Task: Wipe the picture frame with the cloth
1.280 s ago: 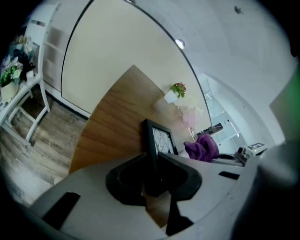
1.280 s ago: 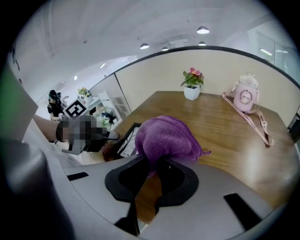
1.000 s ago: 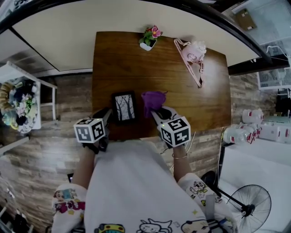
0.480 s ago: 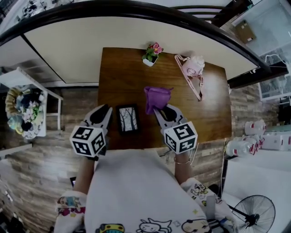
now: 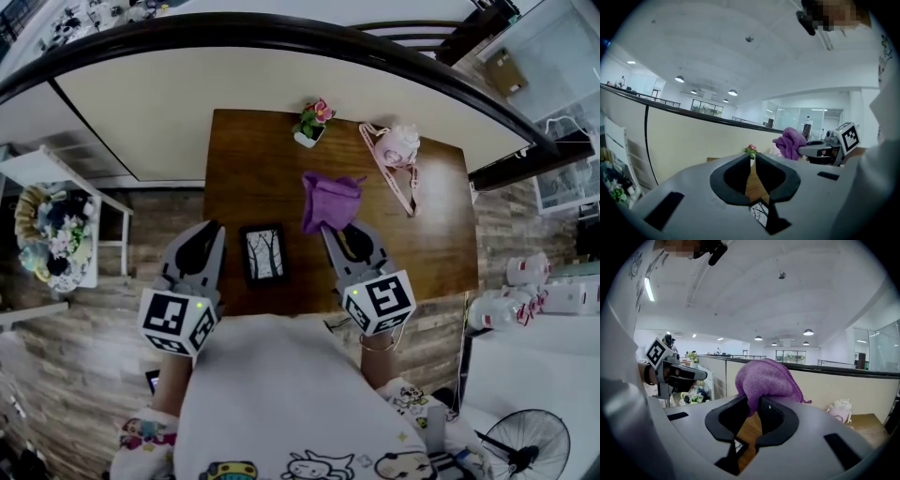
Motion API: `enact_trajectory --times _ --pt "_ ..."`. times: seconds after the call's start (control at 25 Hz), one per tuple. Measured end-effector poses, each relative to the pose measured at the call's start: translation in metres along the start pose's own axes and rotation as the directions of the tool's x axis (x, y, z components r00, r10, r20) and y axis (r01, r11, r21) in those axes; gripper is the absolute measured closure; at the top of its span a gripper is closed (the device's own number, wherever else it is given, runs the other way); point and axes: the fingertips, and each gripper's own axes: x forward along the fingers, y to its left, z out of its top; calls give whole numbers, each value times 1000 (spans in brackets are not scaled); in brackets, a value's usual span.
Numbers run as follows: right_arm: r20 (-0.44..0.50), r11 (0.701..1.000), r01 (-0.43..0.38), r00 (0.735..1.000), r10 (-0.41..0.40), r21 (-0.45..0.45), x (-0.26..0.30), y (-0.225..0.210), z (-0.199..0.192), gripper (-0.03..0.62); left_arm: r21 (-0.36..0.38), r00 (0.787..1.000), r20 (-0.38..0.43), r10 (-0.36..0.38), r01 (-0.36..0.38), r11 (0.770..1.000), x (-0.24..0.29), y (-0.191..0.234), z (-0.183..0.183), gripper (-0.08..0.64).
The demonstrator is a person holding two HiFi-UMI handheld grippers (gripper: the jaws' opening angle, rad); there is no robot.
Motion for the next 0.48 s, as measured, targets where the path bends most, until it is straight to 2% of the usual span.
enact_trajectory --times 0.2,0.48 --pt "30 1000 2 1000 -2 2 -8 2 1 545 82 1000 -4 20 -20 996 -6 -5 1 543" --pt "37 999 32 999 -34 33 -20 2 -6 545 123 999 -21 41 -38 992 -12 -6 -7 555"
